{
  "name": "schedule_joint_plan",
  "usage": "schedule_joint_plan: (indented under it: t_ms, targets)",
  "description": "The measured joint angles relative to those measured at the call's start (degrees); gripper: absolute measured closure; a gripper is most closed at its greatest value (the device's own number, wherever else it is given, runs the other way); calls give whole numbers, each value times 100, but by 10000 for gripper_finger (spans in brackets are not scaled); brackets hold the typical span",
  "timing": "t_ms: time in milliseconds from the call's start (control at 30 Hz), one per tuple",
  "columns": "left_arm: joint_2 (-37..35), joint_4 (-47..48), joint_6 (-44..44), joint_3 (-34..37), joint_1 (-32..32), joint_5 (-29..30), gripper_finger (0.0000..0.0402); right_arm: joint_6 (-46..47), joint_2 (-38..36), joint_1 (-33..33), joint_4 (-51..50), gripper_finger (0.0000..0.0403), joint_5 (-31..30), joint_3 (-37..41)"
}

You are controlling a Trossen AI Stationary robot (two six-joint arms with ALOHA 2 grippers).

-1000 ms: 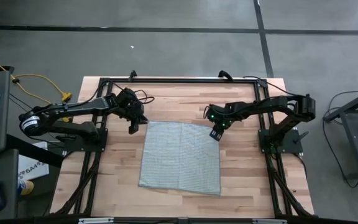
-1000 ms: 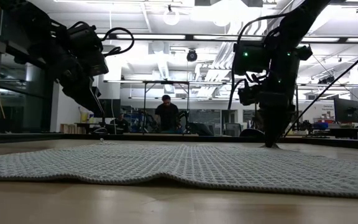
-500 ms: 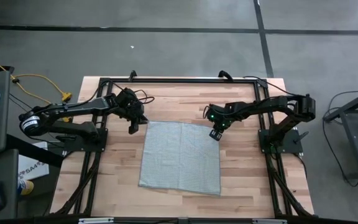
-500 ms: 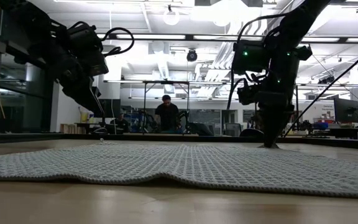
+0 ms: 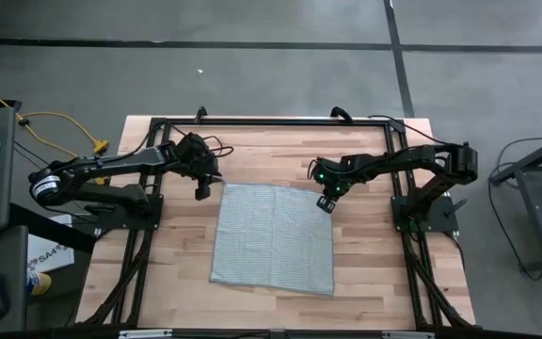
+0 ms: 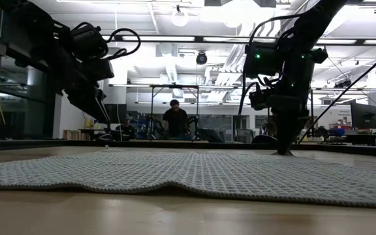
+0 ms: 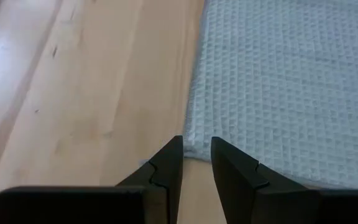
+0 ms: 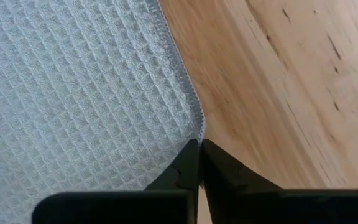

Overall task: Fold microfiber towels
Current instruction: Fold the gray microfiber cloth

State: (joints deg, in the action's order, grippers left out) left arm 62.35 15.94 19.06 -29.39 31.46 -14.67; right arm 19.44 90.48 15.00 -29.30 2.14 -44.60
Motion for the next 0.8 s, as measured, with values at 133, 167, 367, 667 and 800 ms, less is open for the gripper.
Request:
schedule_joint_plan:
  t_ms: [133, 167, 367, 667, 800]
  targets:
    - [175, 6, -257, -3, 0, 13, 318, 3, 0, 0, 7, 398, 95, 0]
    - [246, 13, -285, -4, 0, 23, 318, 4, 0, 0, 14, 398, 97, 0]
    - [770, 181, -462, -98, 0, 32, 318, 26, -2, 0, 46, 398, 124, 0]
    - [1035, 186, -899, -444, -11, -223, 318, 26, -2, 0, 46, 399, 187, 0]
    - [1035, 19, -696, -448, -42, -531, 318, 26, -2, 0, 46, 399, 189, 0]
